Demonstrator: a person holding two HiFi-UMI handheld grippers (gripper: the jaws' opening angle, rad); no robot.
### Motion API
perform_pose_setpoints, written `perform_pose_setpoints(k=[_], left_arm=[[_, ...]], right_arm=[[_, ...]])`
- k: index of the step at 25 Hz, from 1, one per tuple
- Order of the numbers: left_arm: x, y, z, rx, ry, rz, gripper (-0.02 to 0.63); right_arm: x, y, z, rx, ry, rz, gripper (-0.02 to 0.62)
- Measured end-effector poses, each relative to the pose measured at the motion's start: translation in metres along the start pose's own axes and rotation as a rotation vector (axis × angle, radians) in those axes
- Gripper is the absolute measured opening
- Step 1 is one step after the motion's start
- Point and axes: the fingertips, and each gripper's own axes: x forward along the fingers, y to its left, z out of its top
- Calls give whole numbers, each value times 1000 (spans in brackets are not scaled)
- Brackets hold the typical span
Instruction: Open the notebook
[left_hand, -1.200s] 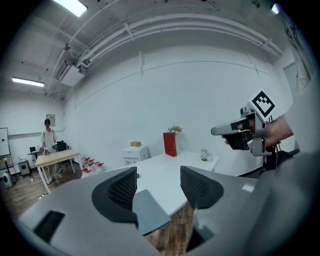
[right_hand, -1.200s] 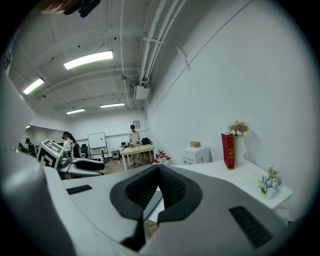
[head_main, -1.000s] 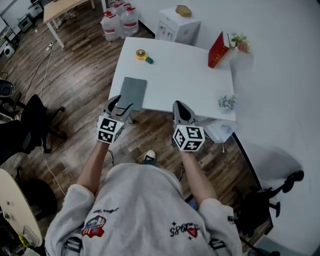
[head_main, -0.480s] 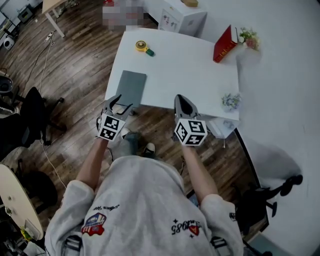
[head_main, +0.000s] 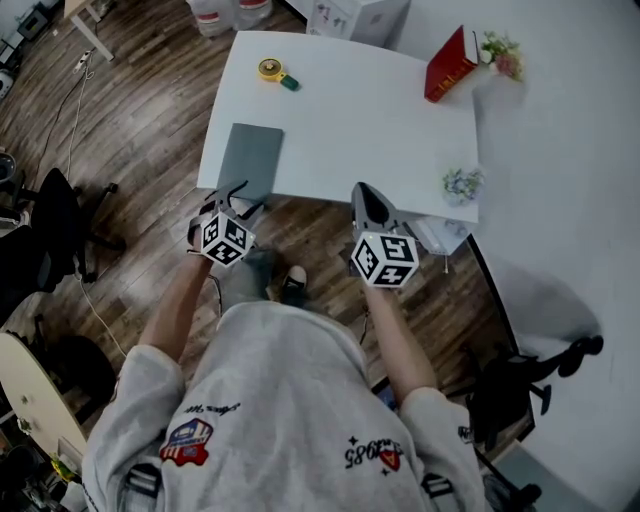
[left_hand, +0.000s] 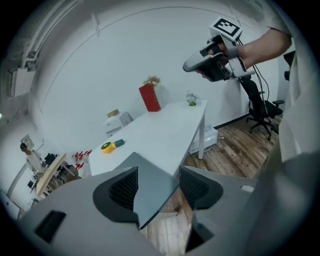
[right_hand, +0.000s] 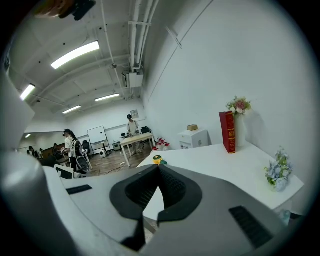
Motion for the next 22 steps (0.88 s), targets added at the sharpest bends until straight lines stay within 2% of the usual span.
perform_pose_setpoints(k=[5,8,13,22], left_arm=[[29,-16,-14,142,59,-37,255],[45,-23,-24,194,101,-46,255],[67,-29,-37,234,165,-55,245],[87,-37,-46,274,212,-46,204]], right_arm=[[-7,-10,-7,-2,9,-30,0],[-13,-15,-14,-8,21,-47,0],[-22,-27,-27,11,40,-78,0],[-35,-41,-41,17,56,-113,0]])
